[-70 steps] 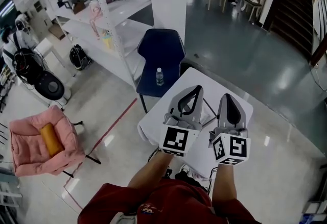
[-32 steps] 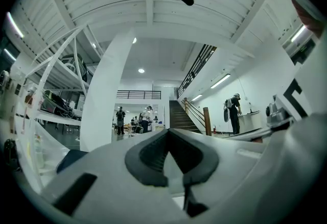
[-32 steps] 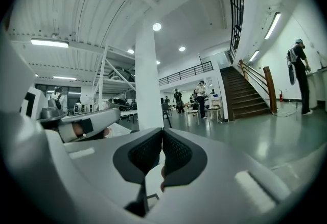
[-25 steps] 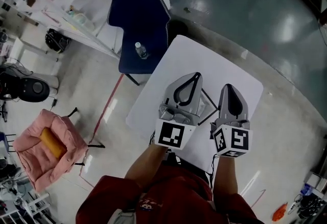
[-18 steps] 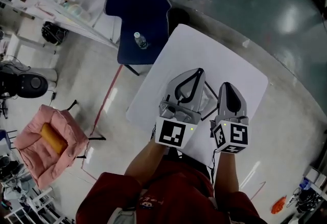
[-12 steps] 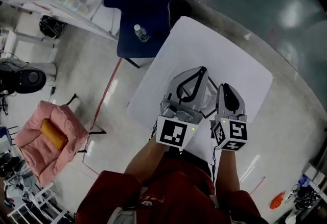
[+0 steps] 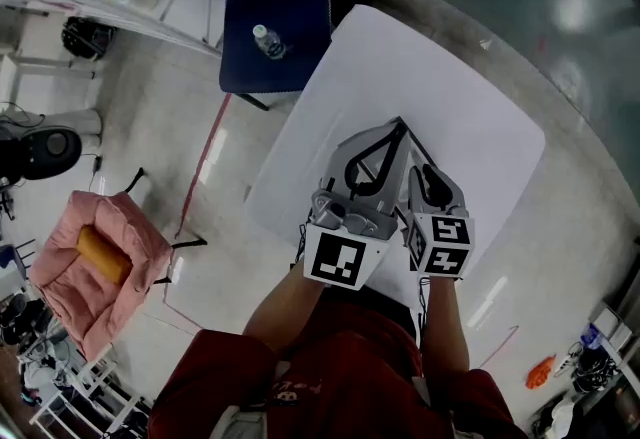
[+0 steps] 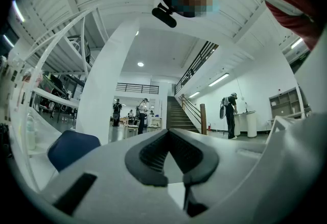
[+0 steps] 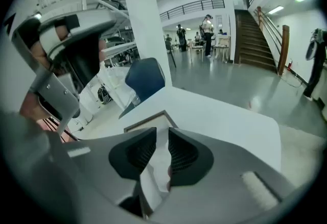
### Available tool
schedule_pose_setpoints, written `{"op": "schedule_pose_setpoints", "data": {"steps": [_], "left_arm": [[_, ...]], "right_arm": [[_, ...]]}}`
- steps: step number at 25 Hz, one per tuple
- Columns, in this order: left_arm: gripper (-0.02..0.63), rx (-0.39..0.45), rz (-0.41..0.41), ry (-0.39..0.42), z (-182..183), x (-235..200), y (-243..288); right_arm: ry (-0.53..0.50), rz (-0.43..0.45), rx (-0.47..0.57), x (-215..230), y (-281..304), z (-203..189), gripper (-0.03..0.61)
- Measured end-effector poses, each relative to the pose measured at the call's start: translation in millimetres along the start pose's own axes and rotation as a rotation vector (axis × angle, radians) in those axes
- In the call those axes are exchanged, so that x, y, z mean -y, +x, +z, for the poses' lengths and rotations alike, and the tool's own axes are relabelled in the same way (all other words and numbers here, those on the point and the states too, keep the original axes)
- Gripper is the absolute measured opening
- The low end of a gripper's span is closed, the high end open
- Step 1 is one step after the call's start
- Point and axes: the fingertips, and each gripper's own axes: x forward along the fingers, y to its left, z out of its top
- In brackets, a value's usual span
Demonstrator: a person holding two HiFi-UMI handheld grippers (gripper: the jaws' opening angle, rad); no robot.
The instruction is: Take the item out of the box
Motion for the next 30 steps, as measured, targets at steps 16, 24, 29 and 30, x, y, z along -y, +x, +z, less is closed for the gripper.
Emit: {"op": "schedule_pose_setpoints", "data": {"steps": [16,24,29,30], "left_arm": [[0.002,-0.005,-0.003,-0.047,-42.3,-31.2,5.7],[0.002,-0.009,0.024,-0.084,-61.3,-54.4,12.1],[0.002,-0.016,0.041,-0.096,-69.9,-68.5,13.9],[0.002,-0.016,0.045,-0.100,-71.2,-71.3,13.9]], "right_arm": [[-0.018,-0.043,-0.370,-4.7,64.2,-67.1,0.097],[-0.044,-0.064,-0.473,2.6,89.3,-73.1,0.098],[-0.076,-0.101,-0.595,7.6,96.2,-86.6,0.100],[-0.084,-0.100,-0.624,7.1,97.6,-90.5,0.098]]}}
